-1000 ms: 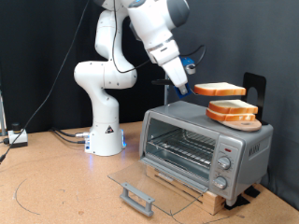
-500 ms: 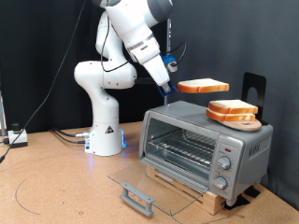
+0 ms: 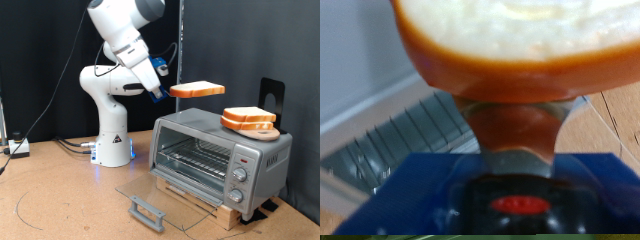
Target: Make a piece of toast with the oven
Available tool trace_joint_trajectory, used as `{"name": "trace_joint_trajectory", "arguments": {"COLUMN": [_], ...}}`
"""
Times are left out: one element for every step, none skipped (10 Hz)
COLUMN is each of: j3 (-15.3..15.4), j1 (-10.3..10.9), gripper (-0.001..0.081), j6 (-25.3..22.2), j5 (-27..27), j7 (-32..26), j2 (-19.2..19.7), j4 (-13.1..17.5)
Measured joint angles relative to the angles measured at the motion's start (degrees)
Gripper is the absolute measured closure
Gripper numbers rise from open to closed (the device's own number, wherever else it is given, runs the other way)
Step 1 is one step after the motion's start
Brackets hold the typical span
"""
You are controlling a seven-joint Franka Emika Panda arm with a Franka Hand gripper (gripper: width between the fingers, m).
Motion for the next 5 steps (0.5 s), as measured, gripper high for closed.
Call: {"name": "trace_joint_trajectory", "arguments": {"j3": [-1.31, -2.5, -3.71, -5.02, -6.18], "j1": [-1.05, -2.05, -2.98, -3.8, -4.6], "gripper": [0.0411, 0.0411, 0.0411, 0.0411, 0.0411], "j6": [-0.01, -0.01, -0.05, -0.19, -0.45], "j5": [-1.44, -2.67, -3.79, -4.98, -6.42], "j7": [-1.19, -2.18, -3.08, -3.96, -4.6], "j2": [0.05, 0.23, 0.68, 1.48, 2.45], "j4": [0.01, 0.1, 0.39, 0.9, 1.56]}}
